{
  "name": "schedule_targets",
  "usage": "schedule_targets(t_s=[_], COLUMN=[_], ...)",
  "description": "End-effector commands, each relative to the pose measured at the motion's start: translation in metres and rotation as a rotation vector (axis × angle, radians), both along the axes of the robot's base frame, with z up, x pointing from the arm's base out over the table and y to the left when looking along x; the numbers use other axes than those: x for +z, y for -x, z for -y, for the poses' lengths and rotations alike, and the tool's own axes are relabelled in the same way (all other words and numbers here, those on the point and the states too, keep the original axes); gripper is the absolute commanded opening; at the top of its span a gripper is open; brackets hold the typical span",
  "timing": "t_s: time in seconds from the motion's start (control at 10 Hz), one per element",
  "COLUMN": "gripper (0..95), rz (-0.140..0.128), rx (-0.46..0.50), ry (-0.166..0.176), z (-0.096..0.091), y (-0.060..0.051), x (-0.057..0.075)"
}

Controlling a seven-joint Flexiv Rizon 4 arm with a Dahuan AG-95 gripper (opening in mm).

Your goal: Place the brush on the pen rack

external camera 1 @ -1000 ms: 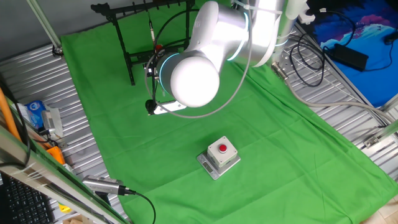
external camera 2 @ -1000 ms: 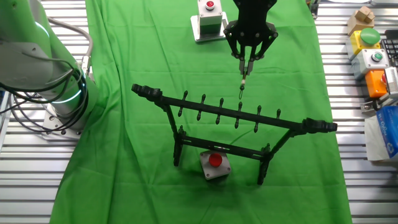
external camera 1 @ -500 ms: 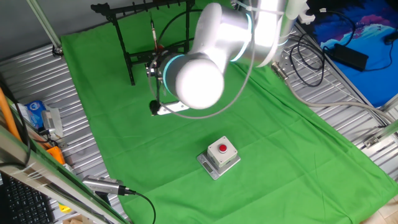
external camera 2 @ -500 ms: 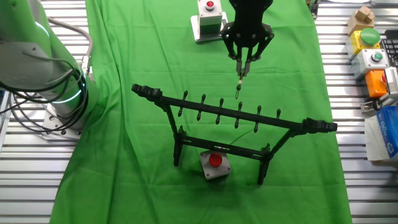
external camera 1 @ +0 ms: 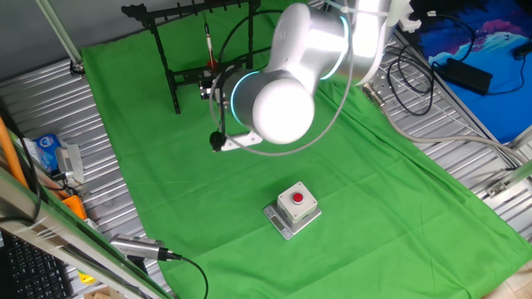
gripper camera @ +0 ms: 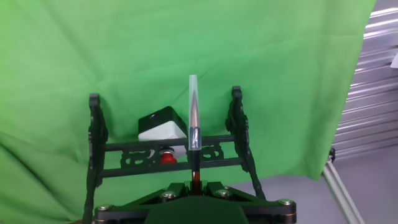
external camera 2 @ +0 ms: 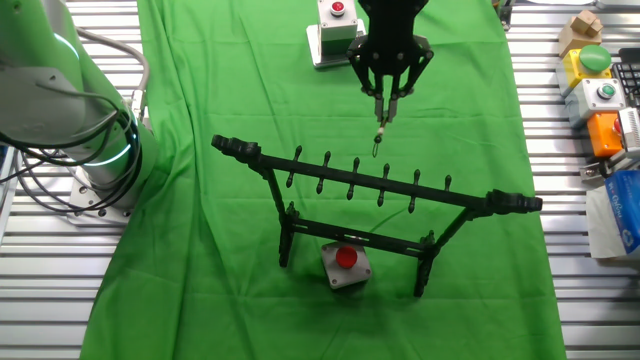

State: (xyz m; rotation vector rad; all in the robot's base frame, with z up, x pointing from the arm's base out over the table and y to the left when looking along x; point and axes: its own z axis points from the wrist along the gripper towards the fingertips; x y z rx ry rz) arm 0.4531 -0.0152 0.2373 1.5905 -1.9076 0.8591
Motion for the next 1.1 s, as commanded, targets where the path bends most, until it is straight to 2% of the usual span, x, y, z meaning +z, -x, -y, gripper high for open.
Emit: schedule_targets(t_s=[0.1,0.5,1.1], gripper=[0.0,0.0,0.0], rz=[0.005,0.020,0.024], rx=[0.015,0.019,0.047], ry=[0.001,0.004,0.010], z=[0.0078,0.0097,0.0097], y=[0.0031,0.0026,-0.0057], x=[0.0033,0.0029,-0.0023])
